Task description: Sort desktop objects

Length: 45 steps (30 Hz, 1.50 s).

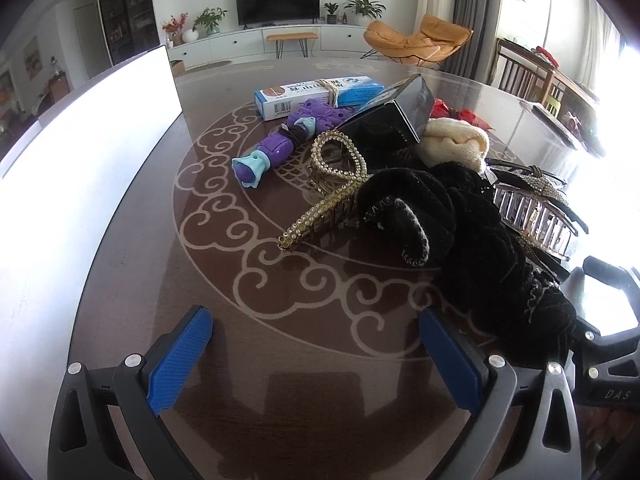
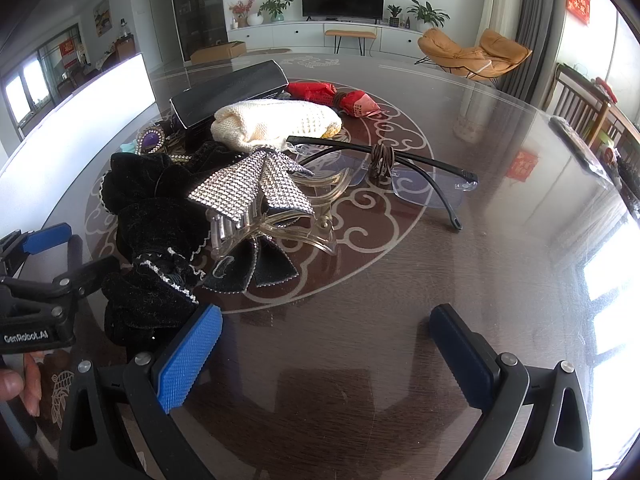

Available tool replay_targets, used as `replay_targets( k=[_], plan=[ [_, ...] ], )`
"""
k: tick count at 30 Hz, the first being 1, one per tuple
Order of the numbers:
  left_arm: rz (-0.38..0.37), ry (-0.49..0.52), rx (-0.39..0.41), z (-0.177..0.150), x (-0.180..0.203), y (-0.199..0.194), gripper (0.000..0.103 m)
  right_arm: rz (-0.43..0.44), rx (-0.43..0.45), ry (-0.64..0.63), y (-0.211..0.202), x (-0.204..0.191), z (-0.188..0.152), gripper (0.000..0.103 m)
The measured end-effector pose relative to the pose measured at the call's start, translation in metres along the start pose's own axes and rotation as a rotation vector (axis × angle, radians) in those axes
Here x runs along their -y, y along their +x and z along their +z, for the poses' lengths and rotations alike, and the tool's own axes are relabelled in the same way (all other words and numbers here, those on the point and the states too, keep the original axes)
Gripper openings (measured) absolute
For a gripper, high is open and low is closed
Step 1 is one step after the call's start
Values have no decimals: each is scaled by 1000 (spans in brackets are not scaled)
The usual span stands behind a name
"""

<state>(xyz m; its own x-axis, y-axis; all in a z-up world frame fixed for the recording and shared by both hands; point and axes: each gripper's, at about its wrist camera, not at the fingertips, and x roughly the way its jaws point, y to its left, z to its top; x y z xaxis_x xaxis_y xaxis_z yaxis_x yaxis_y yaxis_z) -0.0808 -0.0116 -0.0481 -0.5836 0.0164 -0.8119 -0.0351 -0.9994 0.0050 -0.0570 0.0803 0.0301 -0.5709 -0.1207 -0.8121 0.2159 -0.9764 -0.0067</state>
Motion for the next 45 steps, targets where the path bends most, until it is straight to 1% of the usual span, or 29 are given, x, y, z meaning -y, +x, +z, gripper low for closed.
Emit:
replay_targets(
  k=[32, 34, 36, 38, 42, 43, 45],
  plan=[
    [0, -2, 0, 0, -1, 0, 103, 7, -3, -14, 0, 0, 0, 103],
    [0, -3, 0, 0, -1, 1, 103, 58, -56, -73, -1, 2, 3, 103],
    [0, -3, 0, 0, -1, 0, 103, 115, -98, -76, -7, 14, 1, 103],
    [0, -3, 0, 0, -1, 0, 103, 170, -108, -28, -18, 36, -7, 103],
    [0, -3, 0, 0, -1, 1, 103, 193, -108, 60, -38, 78, -11, 103],
    [0, -3, 0, 0, -1, 1, 103, 229, -119, 89, -41, 83, -9, 103],
    [0, -3, 0, 0, -1, 1, 103, 343, -137, 134, -46, 80, -7, 103]
  ],
)
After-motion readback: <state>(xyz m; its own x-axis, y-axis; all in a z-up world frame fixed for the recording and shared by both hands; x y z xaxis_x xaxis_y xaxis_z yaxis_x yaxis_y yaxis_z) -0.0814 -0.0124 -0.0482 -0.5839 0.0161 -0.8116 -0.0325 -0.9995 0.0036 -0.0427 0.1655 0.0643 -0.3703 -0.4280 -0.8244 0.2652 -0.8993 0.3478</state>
